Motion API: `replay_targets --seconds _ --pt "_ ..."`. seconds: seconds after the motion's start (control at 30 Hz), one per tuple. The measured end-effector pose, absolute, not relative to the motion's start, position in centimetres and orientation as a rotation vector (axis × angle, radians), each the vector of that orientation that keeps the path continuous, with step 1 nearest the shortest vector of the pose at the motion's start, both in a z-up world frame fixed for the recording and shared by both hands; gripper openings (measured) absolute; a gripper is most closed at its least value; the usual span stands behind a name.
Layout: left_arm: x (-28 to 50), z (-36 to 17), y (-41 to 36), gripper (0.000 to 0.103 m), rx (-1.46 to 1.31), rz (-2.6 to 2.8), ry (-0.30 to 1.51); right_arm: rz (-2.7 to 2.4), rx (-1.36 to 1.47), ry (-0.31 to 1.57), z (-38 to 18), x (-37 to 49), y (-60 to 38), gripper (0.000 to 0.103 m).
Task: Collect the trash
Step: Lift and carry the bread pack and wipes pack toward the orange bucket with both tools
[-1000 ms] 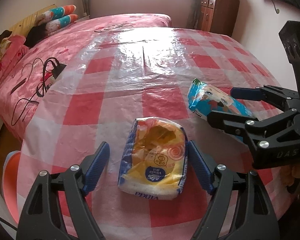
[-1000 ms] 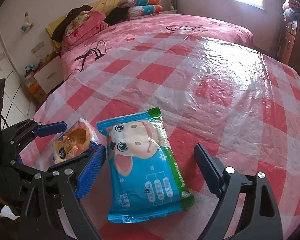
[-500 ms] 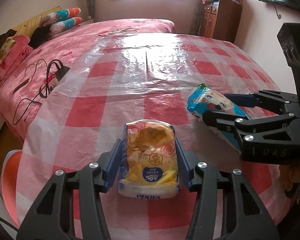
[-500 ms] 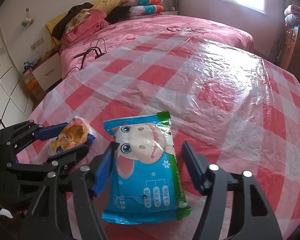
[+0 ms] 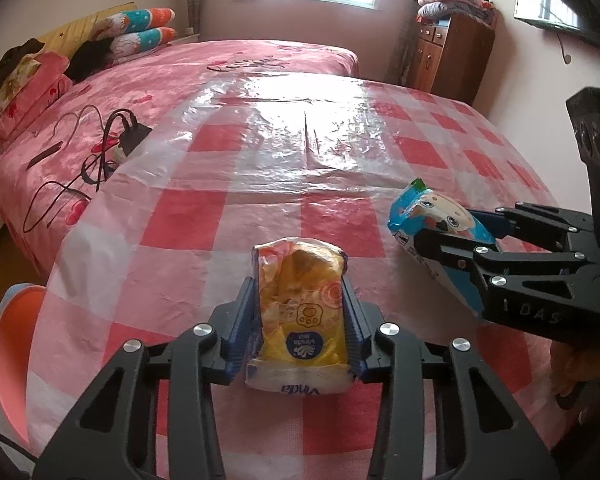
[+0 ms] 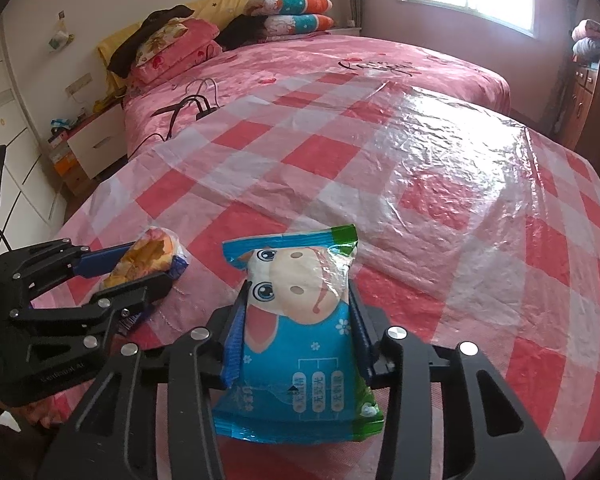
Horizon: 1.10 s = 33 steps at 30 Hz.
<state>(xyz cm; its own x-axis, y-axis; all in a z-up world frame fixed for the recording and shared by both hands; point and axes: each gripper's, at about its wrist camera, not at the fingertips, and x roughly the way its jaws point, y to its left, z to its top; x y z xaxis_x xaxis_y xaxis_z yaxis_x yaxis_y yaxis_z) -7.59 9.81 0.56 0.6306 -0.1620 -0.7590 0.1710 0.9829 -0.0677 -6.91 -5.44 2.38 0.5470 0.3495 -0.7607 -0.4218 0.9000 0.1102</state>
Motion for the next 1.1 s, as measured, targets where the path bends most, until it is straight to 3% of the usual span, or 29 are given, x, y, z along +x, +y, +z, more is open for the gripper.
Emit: replay_targets --seconds 1.1 --pt "-9.9 2.6 14.5 0.036 -0.132 -0.216 0.784 0.386 -0.158 0.83 4.6 -8.3 -1.5 0.04"
